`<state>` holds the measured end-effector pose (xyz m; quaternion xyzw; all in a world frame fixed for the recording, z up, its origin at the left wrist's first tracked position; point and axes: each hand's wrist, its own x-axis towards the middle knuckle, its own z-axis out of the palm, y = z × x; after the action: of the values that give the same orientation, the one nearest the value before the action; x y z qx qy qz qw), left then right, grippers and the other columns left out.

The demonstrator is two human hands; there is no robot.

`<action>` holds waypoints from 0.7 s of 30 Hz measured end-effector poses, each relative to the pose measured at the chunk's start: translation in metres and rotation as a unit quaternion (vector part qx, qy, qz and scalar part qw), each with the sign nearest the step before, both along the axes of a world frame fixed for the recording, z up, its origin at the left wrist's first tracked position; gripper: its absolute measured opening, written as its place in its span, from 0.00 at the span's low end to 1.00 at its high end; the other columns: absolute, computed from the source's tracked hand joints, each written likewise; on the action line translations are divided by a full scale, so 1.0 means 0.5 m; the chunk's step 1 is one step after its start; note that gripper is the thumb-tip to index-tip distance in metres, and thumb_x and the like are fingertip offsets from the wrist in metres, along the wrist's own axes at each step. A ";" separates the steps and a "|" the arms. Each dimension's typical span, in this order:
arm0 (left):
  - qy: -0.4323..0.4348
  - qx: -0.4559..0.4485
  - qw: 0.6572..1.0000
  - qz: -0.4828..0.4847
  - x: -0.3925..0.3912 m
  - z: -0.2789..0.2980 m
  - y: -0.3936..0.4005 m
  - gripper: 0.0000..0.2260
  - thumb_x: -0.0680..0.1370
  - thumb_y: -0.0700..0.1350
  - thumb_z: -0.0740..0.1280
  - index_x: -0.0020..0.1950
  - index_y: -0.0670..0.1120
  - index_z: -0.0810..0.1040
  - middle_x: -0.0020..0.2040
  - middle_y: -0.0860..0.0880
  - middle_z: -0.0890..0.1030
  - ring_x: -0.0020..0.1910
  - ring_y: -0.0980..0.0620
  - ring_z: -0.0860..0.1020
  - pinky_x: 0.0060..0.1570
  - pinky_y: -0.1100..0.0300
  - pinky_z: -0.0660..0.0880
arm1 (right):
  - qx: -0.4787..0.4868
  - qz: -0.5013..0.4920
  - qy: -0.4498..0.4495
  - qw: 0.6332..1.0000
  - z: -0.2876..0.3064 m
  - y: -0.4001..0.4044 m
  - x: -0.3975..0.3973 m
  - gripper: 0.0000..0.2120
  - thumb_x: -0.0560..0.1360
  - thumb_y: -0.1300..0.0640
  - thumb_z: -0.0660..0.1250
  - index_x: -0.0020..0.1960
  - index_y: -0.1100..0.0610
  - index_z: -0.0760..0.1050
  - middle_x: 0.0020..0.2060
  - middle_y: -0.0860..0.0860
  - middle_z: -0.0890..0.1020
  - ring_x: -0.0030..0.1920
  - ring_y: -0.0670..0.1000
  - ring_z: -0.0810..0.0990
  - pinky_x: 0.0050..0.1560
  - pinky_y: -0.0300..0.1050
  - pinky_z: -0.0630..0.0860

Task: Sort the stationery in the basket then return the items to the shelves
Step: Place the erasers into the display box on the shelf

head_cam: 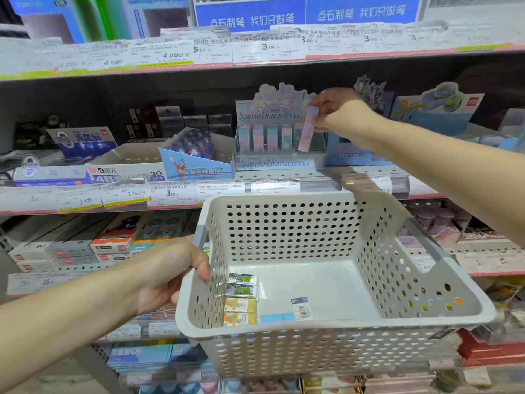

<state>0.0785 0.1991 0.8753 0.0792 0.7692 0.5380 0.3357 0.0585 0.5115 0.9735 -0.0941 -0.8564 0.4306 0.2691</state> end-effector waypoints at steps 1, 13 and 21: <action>0.000 0.000 1.000 0.001 -0.003 -0.001 0.000 0.31 0.53 0.33 0.62 0.56 0.43 0.78 0.45 0.35 0.81 0.45 0.36 0.77 0.58 0.36 0.67 | 0.020 -0.018 -0.003 1.000 0.003 0.003 -0.016 0.13 0.74 0.72 0.63 0.58 0.64 0.74 0.34 0.50 0.73 0.40 0.50 0.76 0.51 0.47 0.80; -0.007 0.017 1.000 -0.005 -0.015 -0.003 0.001 0.30 0.52 0.33 0.62 0.53 0.45 0.80 0.46 0.36 0.76 0.45 0.37 0.72 0.52 0.45 0.62 | 0.229 -0.066 -0.018 0.971 0.000 0.010 -0.070 0.13 0.74 0.66 0.64 0.58 0.60 0.75 0.51 0.56 0.79 0.55 0.56 0.78 0.56 0.48 0.76; -0.010 0.038 0.999 -0.007 -0.018 -0.011 0.000 0.40 0.42 0.38 0.67 0.56 0.44 0.79 0.48 0.37 0.75 0.46 0.37 0.71 0.52 0.45 0.60 | 0.259 -0.076 -0.032 0.962 -0.018 0.008 -0.068 0.14 0.75 0.65 0.61 0.58 0.59 0.79 0.57 0.53 0.81 0.57 0.53 0.79 0.63 0.43 0.72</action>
<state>0.0697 0.1991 0.8696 0.0923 0.7442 0.5653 0.3437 0.0246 0.5156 0.9646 -0.1000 -0.9370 0.1693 0.2886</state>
